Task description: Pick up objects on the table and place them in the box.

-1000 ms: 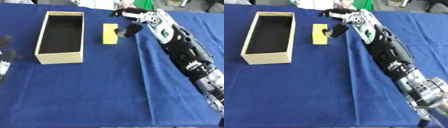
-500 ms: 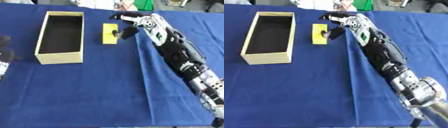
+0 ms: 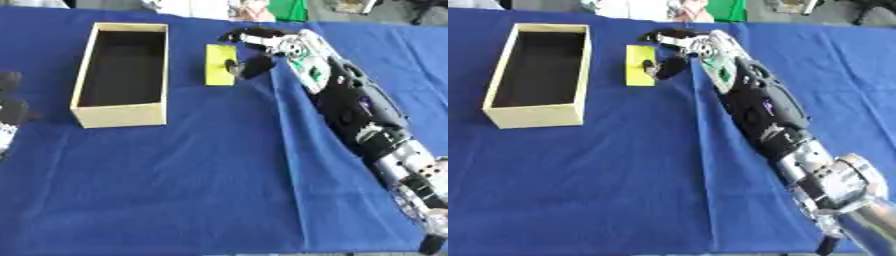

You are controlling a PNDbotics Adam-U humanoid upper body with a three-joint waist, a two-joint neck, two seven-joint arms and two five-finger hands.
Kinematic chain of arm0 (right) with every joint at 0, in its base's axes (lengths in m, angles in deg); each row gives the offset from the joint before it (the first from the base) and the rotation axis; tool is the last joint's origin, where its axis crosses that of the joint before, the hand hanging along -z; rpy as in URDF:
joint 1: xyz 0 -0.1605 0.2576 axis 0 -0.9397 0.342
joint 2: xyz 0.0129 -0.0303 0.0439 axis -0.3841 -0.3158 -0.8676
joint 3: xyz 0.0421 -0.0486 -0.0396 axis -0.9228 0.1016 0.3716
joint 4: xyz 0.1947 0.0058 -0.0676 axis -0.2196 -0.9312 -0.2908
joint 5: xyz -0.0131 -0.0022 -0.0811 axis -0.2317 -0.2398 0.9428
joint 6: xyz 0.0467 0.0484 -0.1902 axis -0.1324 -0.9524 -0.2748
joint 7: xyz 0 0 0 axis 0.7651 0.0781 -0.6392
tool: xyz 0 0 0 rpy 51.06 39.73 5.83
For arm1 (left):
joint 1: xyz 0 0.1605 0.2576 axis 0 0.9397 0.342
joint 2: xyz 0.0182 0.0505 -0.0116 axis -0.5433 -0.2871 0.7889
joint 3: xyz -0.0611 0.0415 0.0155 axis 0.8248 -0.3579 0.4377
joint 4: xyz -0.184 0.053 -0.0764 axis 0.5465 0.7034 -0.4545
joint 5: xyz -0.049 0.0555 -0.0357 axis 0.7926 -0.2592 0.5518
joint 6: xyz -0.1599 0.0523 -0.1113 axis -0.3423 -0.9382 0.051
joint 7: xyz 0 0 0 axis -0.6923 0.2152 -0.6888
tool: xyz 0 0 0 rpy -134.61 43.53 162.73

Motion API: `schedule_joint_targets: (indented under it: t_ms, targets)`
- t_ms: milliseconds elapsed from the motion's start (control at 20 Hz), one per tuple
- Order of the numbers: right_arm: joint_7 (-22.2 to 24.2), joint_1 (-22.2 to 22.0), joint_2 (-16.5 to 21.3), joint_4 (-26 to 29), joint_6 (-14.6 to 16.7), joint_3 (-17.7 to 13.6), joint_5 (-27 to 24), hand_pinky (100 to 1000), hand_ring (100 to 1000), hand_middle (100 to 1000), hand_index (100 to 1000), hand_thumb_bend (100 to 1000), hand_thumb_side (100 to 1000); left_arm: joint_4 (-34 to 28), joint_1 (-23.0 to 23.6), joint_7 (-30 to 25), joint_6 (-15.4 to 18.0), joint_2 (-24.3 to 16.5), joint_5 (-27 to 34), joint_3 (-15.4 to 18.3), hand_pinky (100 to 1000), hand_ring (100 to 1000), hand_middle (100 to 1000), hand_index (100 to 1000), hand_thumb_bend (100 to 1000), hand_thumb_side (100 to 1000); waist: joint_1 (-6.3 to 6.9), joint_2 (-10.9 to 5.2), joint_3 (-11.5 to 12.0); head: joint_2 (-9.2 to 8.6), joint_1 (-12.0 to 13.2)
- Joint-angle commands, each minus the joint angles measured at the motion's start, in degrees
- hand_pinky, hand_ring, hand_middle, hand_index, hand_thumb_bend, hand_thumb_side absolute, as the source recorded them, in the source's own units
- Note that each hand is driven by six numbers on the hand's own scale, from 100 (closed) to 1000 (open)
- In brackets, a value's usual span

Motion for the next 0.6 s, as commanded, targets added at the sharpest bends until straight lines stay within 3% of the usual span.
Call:
schedule_joint_targets:
  t_ms: [50, 150, 400, 600]
  targets:
    - [1.3, 0.6, 0.7, 0.5, 0.1, 0.3, 0.7, 971, 1000, 901, 1000, 100, 285, -0.7, -0.9, -0.1, 0.0, -0.4, 0.1, -0.1, 693, 1000, 898, 927, 521, 676, 0.34, -1.08, -0.1, -0.37, -0.1]
    - [0.7, 0.5, 0.7, 1.1, 0.3, 0.5, 1.4, 949, 1000, 801, 1000, 100, 174, -0.7, -0.9, -0.1, 0.0, -0.4, 0.1, 0.0, 693, 1000, 898, 927, 520, 676, 0.36, -1.10, -0.1, -0.38, -0.1]
    - [-6.6, 0.5, 0.9, 2.6, 1.1, 0.3, 3.5, 890, 930, 552, 1000, 100, 157, -0.7, -0.9, 0.0, 0.0, -0.4, 0.1, 0.0, 693, 1000, 898, 927, 521, 676, 0.37, -1.13, -0.2, -0.40, -0.1]
    - [-12.3, 0.8, 1.0, 3.9, 1.4, 0.2, 4.5, 876, 907, 512, 1000, 100, 149, -0.7, -0.9, 0.0, 0.0, -0.3, 0.2, 0.0, 693, 1000, 898, 927, 521, 676, 0.40, -1.15, -0.2, -0.39, -0.1]
